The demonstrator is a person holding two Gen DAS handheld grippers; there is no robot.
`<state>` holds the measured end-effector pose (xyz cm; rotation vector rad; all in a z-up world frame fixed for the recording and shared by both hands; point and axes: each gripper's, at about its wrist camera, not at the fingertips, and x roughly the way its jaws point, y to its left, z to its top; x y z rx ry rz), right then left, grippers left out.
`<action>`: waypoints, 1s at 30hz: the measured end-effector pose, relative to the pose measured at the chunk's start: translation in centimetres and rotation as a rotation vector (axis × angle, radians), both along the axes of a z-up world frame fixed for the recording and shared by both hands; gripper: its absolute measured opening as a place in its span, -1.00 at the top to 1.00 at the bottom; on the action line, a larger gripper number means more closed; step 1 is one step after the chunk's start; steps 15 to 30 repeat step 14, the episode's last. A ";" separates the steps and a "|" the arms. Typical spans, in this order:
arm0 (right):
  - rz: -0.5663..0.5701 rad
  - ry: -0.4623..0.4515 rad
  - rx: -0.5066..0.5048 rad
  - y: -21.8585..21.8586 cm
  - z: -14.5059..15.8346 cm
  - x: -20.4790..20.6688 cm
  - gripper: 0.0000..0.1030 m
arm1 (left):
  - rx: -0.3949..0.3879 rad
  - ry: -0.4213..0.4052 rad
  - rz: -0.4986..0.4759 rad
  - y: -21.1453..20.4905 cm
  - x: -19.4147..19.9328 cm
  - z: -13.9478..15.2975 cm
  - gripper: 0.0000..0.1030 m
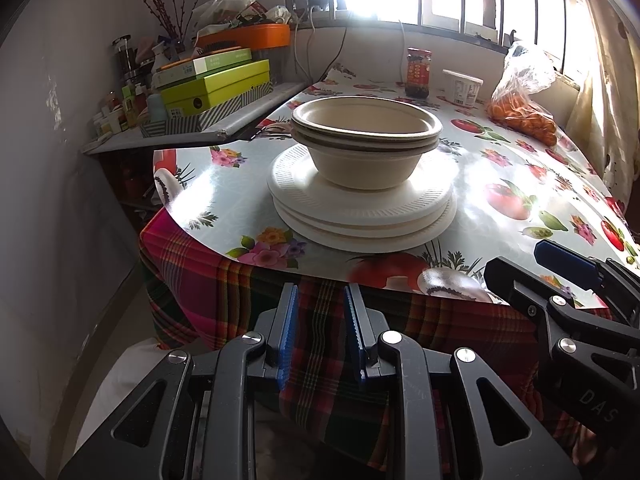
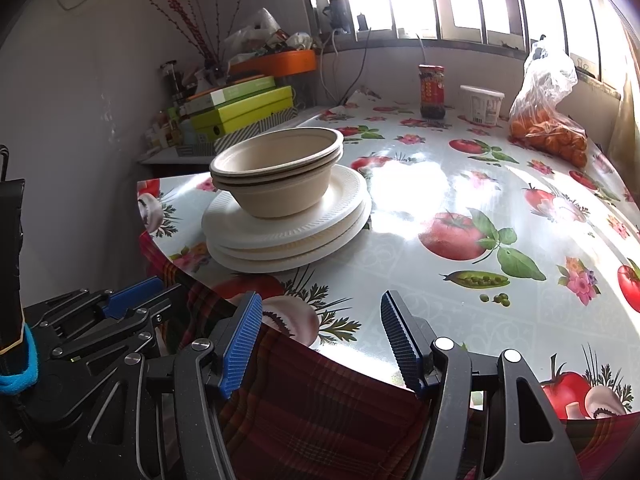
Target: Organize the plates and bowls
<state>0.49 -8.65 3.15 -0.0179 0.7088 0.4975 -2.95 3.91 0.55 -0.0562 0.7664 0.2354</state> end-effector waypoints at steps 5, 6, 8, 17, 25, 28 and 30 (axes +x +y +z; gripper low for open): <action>-0.002 0.001 0.001 -0.1 0.0 0.0 -0.22 | -0.004 0.002 -0.006 0.0 0.1 -0.1 0.53; -0.003 0.002 0.002 -0.1 0.0 0.1 -0.22 | -0.006 0.003 -0.009 0.0 0.1 -0.2 0.53; -0.005 0.004 0.004 -0.2 -0.1 0.1 -0.22 | -0.006 0.005 -0.012 0.0 0.2 -0.3 0.53; -0.005 0.005 0.005 -0.3 -0.1 0.1 -0.22 | -0.018 0.010 -0.008 0.2 0.5 -0.3 0.53; -0.005 0.005 0.005 -0.3 -0.1 0.1 -0.22 | -0.018 0.010 -0.008 0.2 0.5 -0.3 0.53; -0.005 0.005 0.005 -0.3 -0.1 0.1 -0.22 | -0.018 0.010 -0.008 0.2 0.5 -0.3 0.53; -0.005 0.005 0.005 -0.3 -0.1 0.1 -0.22 | -0.018 0.010 -0.008 0.2 0.5 -0.3 0.53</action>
